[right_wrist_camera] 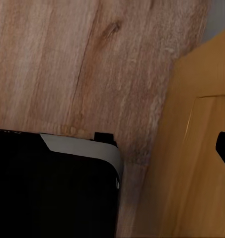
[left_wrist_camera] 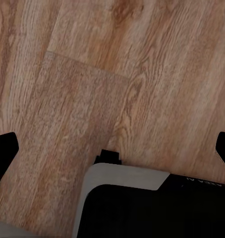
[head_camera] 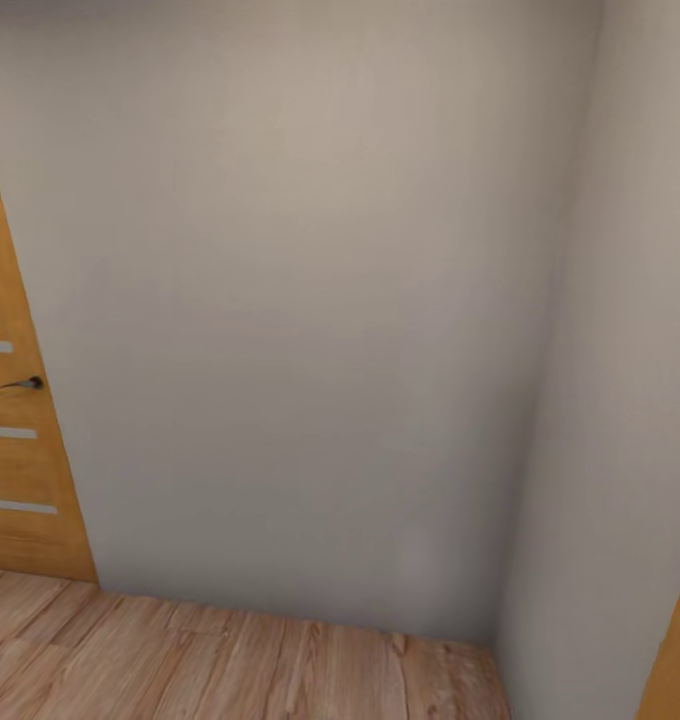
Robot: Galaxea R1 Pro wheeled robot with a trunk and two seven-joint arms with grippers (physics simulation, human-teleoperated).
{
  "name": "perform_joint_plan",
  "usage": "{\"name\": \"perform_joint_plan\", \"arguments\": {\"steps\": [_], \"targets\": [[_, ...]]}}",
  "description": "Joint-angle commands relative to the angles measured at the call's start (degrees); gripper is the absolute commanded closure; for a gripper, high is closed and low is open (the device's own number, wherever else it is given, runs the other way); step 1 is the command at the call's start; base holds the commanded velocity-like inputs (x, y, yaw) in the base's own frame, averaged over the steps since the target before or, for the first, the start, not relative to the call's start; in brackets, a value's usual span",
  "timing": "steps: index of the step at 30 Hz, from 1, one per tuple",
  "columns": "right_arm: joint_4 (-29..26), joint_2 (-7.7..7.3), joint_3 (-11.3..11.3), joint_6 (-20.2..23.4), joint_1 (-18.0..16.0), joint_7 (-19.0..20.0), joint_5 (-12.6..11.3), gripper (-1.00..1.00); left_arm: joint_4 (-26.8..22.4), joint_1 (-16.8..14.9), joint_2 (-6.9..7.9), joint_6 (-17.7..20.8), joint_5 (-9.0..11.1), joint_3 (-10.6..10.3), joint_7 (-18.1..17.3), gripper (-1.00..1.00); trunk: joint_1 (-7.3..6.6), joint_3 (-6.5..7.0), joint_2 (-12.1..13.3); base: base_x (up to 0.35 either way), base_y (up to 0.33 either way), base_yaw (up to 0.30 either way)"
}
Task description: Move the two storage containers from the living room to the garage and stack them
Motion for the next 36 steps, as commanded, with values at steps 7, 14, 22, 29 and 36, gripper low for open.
{"name": "perform_joint_plan", "arguments": {"steps": [7,14,22,29,36], "targets": [[0.18,-0.05,0.37,-0.20,-0.08,-0.13,0.39,-1.00,0.00,-0.04,-0.01,-0.13,0.37,-0.49,0.14,-1.00,0.04,-0.09,-0.06,0.321,0.000,0.207],[0.18,0.02,0.38,-0.11,-0.08,-0.13,0.31,-1.00,0.00,-0.04,-0.01,-0.19,0.34,-0.49,0.16,-1.00,0.04,-0.09,-0.06,0.321,0.000,0.270],[0.19,-0.05,0.38,-0.10,-0.08,-0.13,0.30,-1.00,0.00,-0.04,-0.01,-0.20,0.37,-0.49,0.20,-1.00,0.04,-0.09,-0.06,0.305,0.000,0.272],[0.21,-0.06,0.38,0.06,-0.08,-0.13,0.11,-1.00,0.00,-0.04,-0.01,-0.20,0.41,-0.49,0.18,-1.00,0.04,-0.09,-0.06,0.206,0.000,0.272],[0.20,0.05,0.38,0.36,-0.08,-0.13,0.04,-1.00,-0.02,-0.04,0.01,-0.23,0.38,-0.48,0.19,-1.00,0.04,-0.09,-0.06,0.022,0.000,0.272]]}}
